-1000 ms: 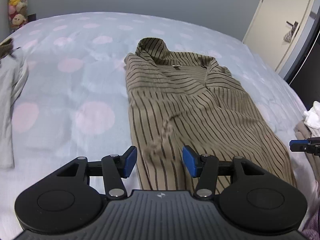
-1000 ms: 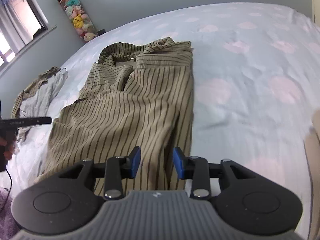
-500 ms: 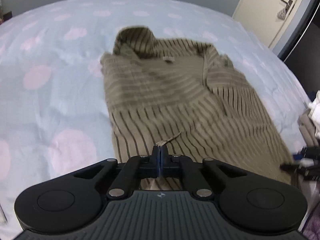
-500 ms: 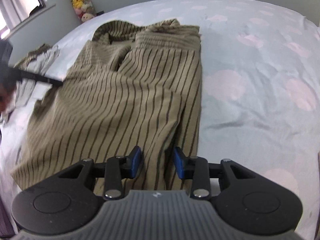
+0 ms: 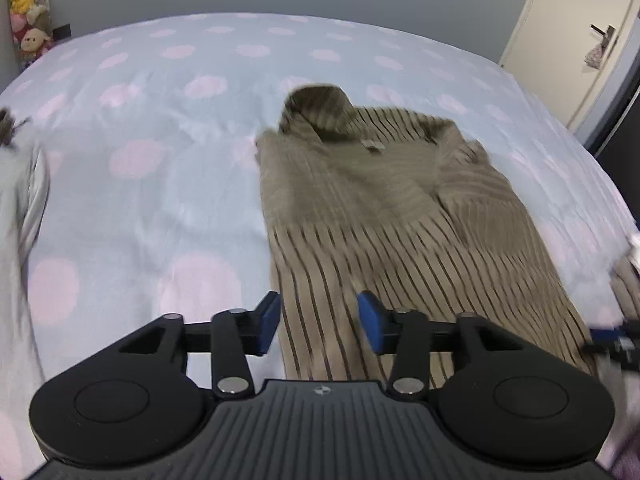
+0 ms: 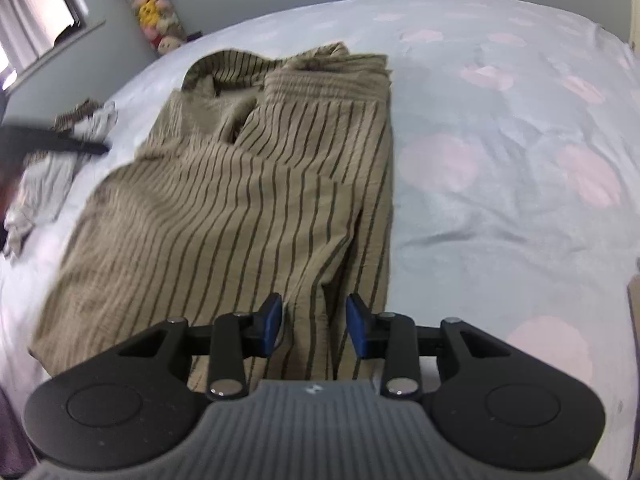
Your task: Fold clothes
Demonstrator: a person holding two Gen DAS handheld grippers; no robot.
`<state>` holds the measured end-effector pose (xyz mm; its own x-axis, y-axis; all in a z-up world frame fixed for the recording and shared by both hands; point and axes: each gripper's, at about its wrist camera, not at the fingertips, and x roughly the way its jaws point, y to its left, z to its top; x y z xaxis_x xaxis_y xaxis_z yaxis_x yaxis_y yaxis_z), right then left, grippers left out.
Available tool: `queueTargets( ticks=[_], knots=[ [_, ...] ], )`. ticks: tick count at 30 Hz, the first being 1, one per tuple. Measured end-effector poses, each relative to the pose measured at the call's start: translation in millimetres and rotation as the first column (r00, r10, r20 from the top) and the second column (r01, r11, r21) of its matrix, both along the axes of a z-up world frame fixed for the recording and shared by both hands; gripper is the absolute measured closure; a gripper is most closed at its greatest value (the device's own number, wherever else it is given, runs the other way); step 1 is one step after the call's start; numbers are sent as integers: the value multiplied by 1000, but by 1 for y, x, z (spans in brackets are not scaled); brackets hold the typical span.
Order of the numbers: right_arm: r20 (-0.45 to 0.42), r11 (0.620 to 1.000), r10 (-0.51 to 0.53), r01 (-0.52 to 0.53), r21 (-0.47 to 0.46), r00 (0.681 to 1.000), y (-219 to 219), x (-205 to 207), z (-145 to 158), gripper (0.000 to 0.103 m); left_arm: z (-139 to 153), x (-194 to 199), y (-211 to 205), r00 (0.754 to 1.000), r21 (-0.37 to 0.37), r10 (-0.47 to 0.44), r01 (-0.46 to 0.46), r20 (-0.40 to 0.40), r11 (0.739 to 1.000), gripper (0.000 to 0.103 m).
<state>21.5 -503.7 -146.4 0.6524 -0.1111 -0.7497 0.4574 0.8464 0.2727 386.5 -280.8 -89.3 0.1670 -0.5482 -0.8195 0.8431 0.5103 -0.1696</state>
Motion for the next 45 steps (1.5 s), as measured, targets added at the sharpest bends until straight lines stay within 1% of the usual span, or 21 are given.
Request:
queueTargets(
  ticks=[3,5,7,9,11,16,19,20,21,22,23,26,28,31,34,36,38,39,41,43,45],
  knots=[
    [16,999,9,-9,36,1000,3,-16,6,62,-1,-21,32,993,-2,-46,46,-112,999,60],
    [15,998,35,-36,60,999,8,-27,8,59,-6,-33,48,983,34,-80,87,-165,996,58],
    [9,996,60,-61,67,998,16,-38,7,59,-11,-44,63,971,79,-115,134,-208,988,58],
    [0,995,73,-73,65,997,22,-47,4,59,-16,-57,75,961,127,-160,192,-225,973,58],
    [-3,994,73,-73,76,997,27,-54,0,59,-20,-69,83,952,154,-191,231,-238,961,58],
    [-10,991,70,-68,117,998,36,-69,-10,60,-28,-92,94,936,148,-228,274,-269,950,57],
    [-13,984,84,-81,156,996,39,-76,-15,60,-42,-99,94,926,179,-250,307,-281,935,57],
    [-18,984,83,-79,161,996,40,-77,-16,63,-46,-102,92,927,191,-252,310,-278,931,61],
    [-27,984,83,-78,158,996,41,-79,-15,83,-50,-104,91,928,203,-254,314,-274,927,66],
    [-36,985,83,-77,156,996,42,-80,-15,96,-52,-104,91,930,211,-252,311,-268,926,82],
    [-45,985,83,-76,153,996,44,-82,-14,99,-53,-104,93,933,219,-241,302,-267,928,97],
    [-71,987,83,-72,144,994,48,-86,-12,100,-52,-100,100,935,226,-224,289,-274,930,102],
    [-89,988,83,-70,138,993,51,-89,-11,101,-53,-99,101,937,251,-220,290,-273,924,103],
    [-121,987,68,-49,150,990,51,-91,-18,101,-63,-101,100,943,314,-220,293,-249,903,103],
    [-130,985,65,-43,166,989,48,-91,-20,101,-65,-95,103,945,305,-175,258,-275,917,103],
    [-143,985,50,-25,168,989,47,-95,-18,100,-62,-94,105,947,323,-172,258,-271,910,103],
    [-167,989,21,4,145,986,45,-99,-15,98,-57,-93,108,953,352,-156,244,-259,904,103],
    [-158,989,7,16,145,987,44,-103,-12,95,-53,-90,111,956,354,-149,235,-254,905,103],
    [-136,989,-16,36,144,991,42,-109,-6,93,-42,-81,115,962,333,-139,214,-235,918,92],
    [-117,991,-13,29,132,993,40,-107,1,87,-30,-71,119,968,310,-128,193,-216,931,84],
    [-113,995,3,8,96,994,37,-100,8,78,-16,-58,114,973,250,-129,175,-189,952,80]
  ],
)
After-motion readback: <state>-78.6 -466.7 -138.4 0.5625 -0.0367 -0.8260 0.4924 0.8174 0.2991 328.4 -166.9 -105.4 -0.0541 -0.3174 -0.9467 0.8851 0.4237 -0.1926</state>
